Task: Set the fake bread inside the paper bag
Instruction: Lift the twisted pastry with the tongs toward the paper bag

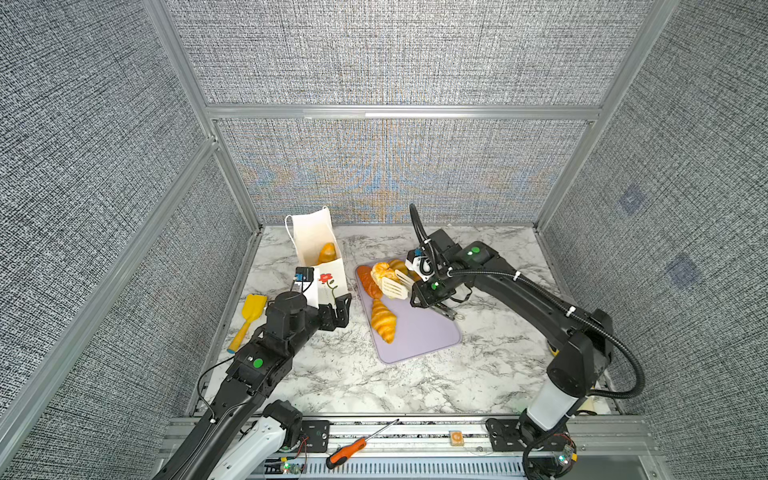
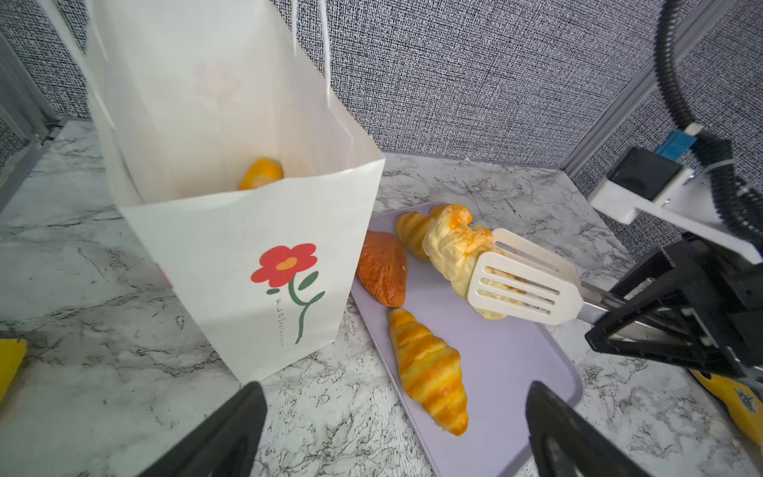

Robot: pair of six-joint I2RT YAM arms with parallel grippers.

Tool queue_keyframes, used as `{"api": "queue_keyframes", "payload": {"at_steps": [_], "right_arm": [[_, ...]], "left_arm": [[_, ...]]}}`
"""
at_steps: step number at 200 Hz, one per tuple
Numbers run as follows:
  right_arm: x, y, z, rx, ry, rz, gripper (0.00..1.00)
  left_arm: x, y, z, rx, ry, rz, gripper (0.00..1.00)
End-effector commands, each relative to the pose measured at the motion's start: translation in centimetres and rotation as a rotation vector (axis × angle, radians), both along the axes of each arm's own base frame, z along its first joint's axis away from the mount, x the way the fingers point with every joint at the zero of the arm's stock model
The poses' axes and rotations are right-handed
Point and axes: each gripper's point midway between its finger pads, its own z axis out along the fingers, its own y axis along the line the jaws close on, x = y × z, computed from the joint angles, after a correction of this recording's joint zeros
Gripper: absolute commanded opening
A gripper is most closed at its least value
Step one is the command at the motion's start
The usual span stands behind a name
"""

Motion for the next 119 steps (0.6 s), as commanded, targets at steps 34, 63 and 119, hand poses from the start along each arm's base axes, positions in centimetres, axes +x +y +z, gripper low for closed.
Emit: {"api": "queue_keyframes", "payload": {"at_steps": [34, 63, 119], "right_arm": [[-0.3, 1.9, 3.6, 0.083, -0.058, 0.034, 0.39], [-0.6, 3.0, 5.4, 0.121, -0.083, 0.060, 0.39], [-0.8, 5.8, 8.1, 0.189, -0.130, 0.126, 0.39]], "left_arm": [[0.0, 0.9, 1.4, 0.007, -0.021, -0.011, 0.99], [0.0, 1.4, 1.9, 0.007, -0.029, -0.001, 0.99], [0.0, 2.1, 2.2, -0.001, -0.033, 0.007, 1.00]]}}
